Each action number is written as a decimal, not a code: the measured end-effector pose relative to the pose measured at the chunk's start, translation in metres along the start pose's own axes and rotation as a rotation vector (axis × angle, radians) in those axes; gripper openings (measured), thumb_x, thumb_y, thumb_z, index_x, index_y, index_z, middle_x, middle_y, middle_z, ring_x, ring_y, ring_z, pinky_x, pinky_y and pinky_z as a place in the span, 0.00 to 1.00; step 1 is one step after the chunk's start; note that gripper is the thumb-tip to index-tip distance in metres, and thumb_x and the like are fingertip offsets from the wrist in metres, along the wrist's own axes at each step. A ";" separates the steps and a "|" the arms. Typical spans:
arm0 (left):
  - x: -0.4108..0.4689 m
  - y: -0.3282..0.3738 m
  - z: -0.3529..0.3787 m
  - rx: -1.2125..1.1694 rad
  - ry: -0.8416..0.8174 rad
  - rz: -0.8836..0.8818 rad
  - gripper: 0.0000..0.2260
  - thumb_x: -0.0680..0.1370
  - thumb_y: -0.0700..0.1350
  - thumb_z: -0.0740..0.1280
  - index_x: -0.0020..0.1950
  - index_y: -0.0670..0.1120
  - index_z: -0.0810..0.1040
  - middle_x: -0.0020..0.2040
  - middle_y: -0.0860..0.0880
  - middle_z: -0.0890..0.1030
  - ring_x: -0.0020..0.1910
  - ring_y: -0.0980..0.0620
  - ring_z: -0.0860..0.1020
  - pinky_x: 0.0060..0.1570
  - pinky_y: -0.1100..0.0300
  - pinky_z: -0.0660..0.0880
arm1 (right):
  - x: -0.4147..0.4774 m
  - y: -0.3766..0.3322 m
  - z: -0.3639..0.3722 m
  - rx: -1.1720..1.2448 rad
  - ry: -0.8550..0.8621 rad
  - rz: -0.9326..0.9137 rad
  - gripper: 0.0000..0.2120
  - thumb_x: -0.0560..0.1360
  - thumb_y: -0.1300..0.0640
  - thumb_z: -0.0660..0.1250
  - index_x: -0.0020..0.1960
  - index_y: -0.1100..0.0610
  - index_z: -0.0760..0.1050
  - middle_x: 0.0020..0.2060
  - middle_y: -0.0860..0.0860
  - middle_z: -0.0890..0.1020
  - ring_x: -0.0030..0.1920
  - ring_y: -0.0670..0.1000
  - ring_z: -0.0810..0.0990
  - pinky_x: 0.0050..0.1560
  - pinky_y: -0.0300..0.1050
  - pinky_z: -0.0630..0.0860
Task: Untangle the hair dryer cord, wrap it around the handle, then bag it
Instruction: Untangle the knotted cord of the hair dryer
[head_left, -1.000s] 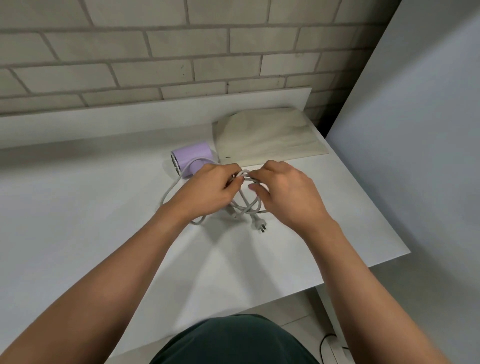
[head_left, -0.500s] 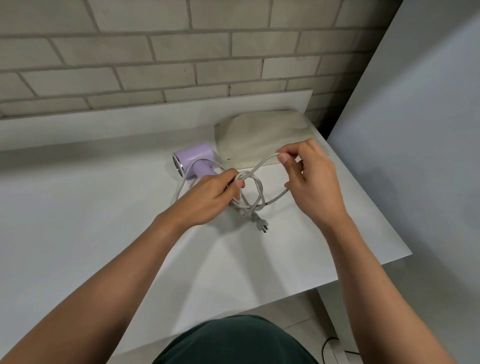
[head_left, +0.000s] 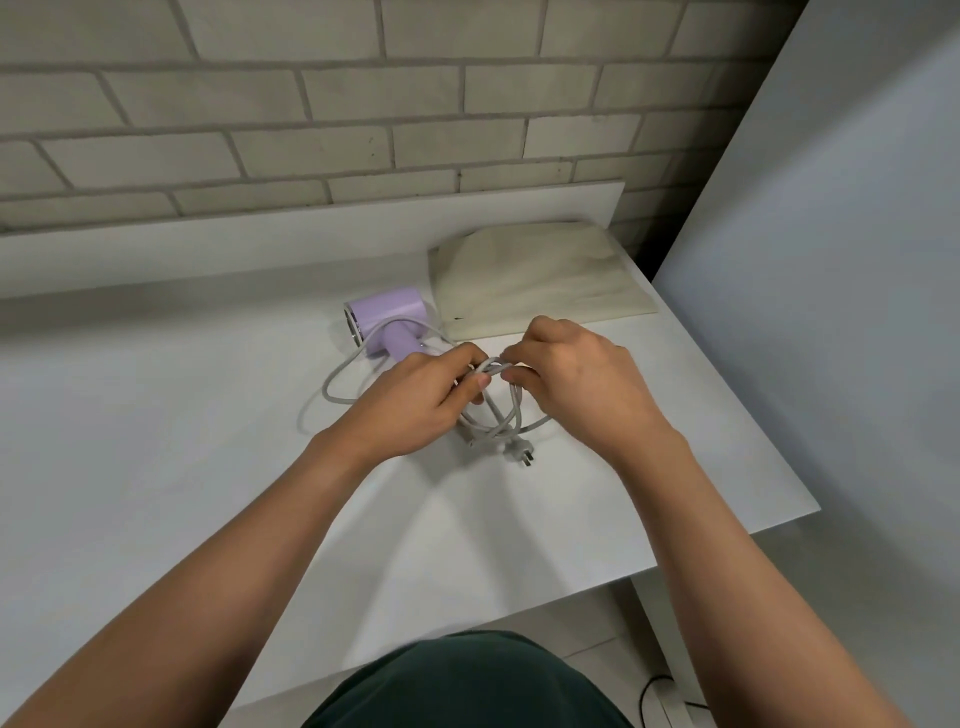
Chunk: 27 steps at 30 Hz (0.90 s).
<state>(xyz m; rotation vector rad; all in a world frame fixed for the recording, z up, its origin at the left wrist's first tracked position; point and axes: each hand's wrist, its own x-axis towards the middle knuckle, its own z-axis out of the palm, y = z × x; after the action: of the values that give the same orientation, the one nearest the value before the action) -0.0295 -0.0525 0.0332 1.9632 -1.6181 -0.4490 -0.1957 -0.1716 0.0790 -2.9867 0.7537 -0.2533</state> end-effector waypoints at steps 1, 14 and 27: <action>-0.001 0.000 0.000 0.015 -0.022 0.009 0.08 0.85 0.54 0.58 0.54 0.54 0.74 0.43 0.62 0.83 0.44 0.56 0.81 0.45 0.47 0.79 | 0.000 0.002 -0.002 0.033 0.017 0.008 0.12 0.83 0.45 0.63 0.59 0.46 0.82 0.52 0.45 0.78 0.55 0.50 0.78 0.43 0.50 0.78; -0.008 -0.012 -0.003 0.062 0.069 0.026 0.09 0.86 0.57 0.53 0.56 0.55 0.70 0.42 0.55 0.82 0.41 0.49 0.80 0.40 0.45 0.78 | 0.005 0.026 -0.022 0.572 0.519 0.285 0.09 0.80 0.49 0.71 0.55 0.52 0.85 0.46 0.42 0.83 0.44 0.38 0.79 0.48 0.31 0.71; -0.006 -0.006 0.000 0.199 0.009 -0.051 0.10 0.85 0.56 0.55 0.55 0.55 0.73 0.47 0.59 0.83 0.46 0.52 0.80 0.43 0.49 0.78 | 0.000 -0.003 0.009 0.076 0.015 -0.070 0.12 0.82 0.49 0.66 0.62 0.49 0.82 0.54 0.47 0.80 0.58 0.52 0.76 0.46 0.51 0.78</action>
<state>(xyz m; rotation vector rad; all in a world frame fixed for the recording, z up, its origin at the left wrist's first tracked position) -0.0261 -0.0458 0.0292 2.1526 -1.6658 -0.3075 -0.1933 -0.1691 0.0701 -2.9457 0.6269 -0.3007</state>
